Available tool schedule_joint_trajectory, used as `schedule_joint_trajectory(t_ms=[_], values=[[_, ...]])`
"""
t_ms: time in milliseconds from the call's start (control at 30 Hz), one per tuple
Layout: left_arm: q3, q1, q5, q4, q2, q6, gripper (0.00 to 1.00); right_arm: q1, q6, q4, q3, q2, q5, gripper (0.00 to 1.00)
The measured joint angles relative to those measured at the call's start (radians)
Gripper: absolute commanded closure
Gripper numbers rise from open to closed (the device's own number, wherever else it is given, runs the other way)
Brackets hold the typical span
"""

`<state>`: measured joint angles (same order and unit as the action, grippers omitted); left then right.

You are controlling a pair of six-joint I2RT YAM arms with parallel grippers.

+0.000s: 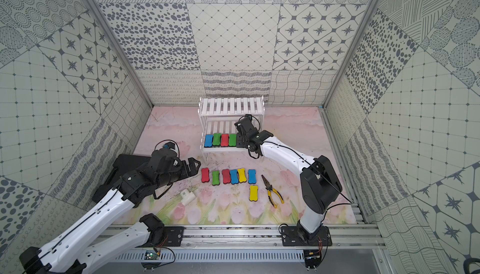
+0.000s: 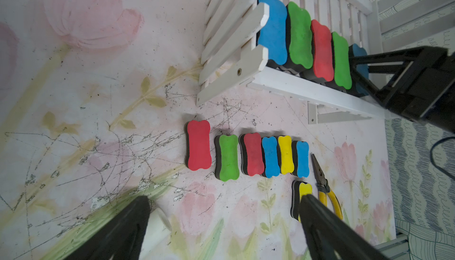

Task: Remove the whiteboard erasers from the shelf
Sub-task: Pick up the whiteboard eraser from the shelf, then place the whiteboard eraser at the center of the board.

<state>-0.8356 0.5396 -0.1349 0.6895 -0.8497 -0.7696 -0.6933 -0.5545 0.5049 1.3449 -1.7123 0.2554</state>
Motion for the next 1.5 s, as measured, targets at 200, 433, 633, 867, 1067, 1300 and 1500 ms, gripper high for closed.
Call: schedule_joint_trajectory(t_ms=[200, 433, 633, 867, 1067, 1300, 1500], values=[[0.000, -0.002, 0.001, 0.000, 0.001, 0.000, 0.00, -0.006, 0.007, 0.021, 0.010, -0.003, 0.026, 0.69], [0.000, -0.005, 0.008, 0.000, 0.010, 0.000, 0.00, -0.030, -0.019, 0.037, -0.020, 0.082, 0.028, 0.69], [0.000, -0.005, 0.012, 0.000, 0.029, 0.000, 0.00, -0.116, -0.145, 0.066, -0.187, 0.322, 0.008, 0.69], [0.002, -0.005, 0.021, 0.000, 0.059, -0.003, 0.01, -0.283, -0.361, 0.123, -0.435, 0.430, -0.068, 0.68], [0.014, -0.005, 0.024, 0.002, 0.078, -0.005, 0.00, -0.391, -0.492, 0.145, -0.510, 0.367, -0.145, 0.68], [0.019, -0.005, 0.026, 0.003, 0.083, -0.004, 0.00, -0.395, -0.536, 0.101, -0.507, 0.245, -0.211, 0.67], [0.031, -0.005, 0.026, 0.004, 0.088, -0.005, 0.00, -0.376, -0.537, 0.097, -0.493, 0.197, -0.212, 0.67]])
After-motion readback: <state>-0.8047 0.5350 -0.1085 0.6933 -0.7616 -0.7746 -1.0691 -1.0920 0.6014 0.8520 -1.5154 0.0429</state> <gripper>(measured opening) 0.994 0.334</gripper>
